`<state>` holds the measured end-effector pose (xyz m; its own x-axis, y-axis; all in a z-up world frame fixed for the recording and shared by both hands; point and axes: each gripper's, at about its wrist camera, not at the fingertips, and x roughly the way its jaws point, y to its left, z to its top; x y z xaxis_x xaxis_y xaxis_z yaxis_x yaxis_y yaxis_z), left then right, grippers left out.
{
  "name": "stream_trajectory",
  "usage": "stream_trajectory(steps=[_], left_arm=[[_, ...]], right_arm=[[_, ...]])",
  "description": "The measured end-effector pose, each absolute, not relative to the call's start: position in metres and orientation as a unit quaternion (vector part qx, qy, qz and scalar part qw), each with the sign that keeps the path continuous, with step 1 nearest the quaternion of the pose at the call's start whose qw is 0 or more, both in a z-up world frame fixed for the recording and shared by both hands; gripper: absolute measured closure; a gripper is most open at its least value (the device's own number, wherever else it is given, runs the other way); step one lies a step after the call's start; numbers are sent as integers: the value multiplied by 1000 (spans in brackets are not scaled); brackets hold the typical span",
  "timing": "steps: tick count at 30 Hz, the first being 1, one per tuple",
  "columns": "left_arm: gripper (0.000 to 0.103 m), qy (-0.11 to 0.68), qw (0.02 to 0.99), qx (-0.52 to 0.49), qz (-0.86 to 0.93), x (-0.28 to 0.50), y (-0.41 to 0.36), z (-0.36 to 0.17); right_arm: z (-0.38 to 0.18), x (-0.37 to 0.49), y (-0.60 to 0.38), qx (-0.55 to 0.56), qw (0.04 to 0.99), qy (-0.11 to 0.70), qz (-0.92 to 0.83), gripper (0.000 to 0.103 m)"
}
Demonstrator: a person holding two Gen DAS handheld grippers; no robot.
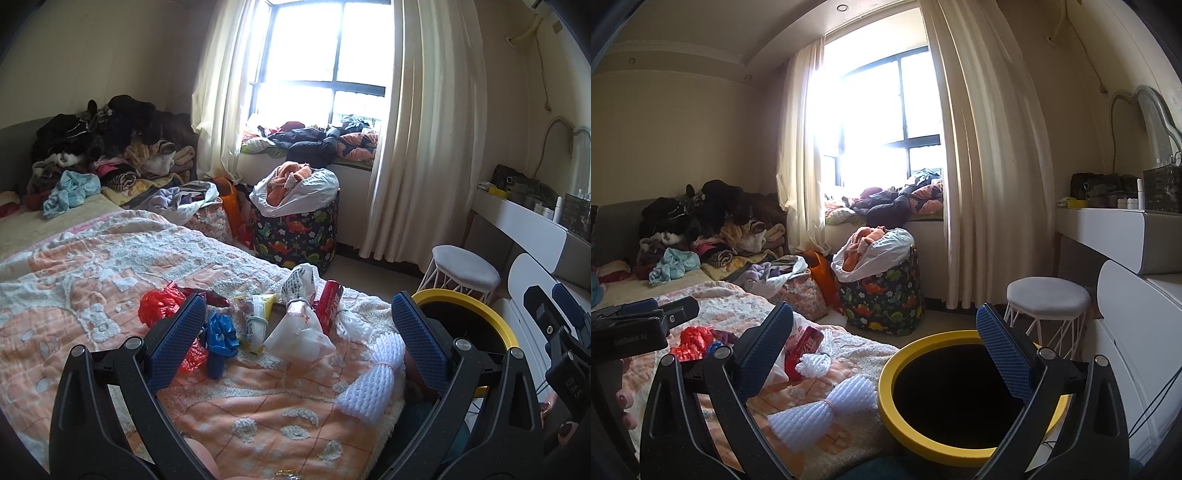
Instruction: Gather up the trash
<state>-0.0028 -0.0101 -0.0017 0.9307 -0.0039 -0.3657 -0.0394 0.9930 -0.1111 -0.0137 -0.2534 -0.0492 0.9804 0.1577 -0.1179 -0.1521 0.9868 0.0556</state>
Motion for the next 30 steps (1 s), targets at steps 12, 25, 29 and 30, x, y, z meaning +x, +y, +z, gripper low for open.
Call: stream_trajectory(steps=[12,25,29,30], left_arm=[[10,191,977,-86,51,4,24,-6],[10,188,970,-113,104,4,68,-9],[10,185,968,-122,118,4,86,-11],[10,183,968,-125,121,4,90,-11]], right_arm=[[-47,-1,-232,19,989,97,106,6],[-32,22,-185,43,980,127,148,6],[-32,34,-170,58,977,153,135,6],[-33,38,-167,63,977,160,127,6]])
